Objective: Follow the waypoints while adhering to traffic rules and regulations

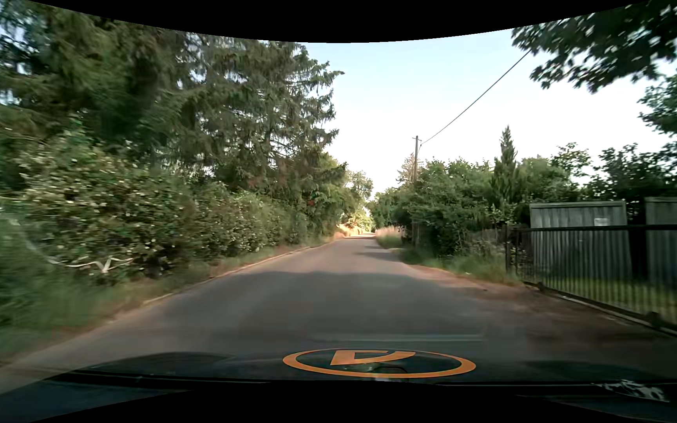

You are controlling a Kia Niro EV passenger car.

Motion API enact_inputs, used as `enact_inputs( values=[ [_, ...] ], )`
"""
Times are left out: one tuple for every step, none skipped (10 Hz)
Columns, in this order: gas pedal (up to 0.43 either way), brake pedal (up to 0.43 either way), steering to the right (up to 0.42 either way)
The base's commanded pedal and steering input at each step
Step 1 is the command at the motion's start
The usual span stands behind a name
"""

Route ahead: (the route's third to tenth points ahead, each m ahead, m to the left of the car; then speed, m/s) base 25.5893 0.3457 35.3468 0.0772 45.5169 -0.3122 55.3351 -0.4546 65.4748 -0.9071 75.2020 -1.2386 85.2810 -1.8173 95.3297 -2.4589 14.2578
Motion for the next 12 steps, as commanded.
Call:
enact_inputs(
  values=[
    [0.209,0.000,0.009],
    [0.209,0.000,0.009],
    [0.209,0.000,0.008],
    [0.209,0.000,0.006],
    [0.209,0.000,0.005],
    [0.209,0.000,0.004],
    [0.209,0.000,0.003],
    [0.209,0.000,0.003],
    [0.209,0.000,0.002],
    [0.209,0.000,0.001],
    [0.209,0.000,0.001],
    [0.197,0.000,0.000]
  ],
)
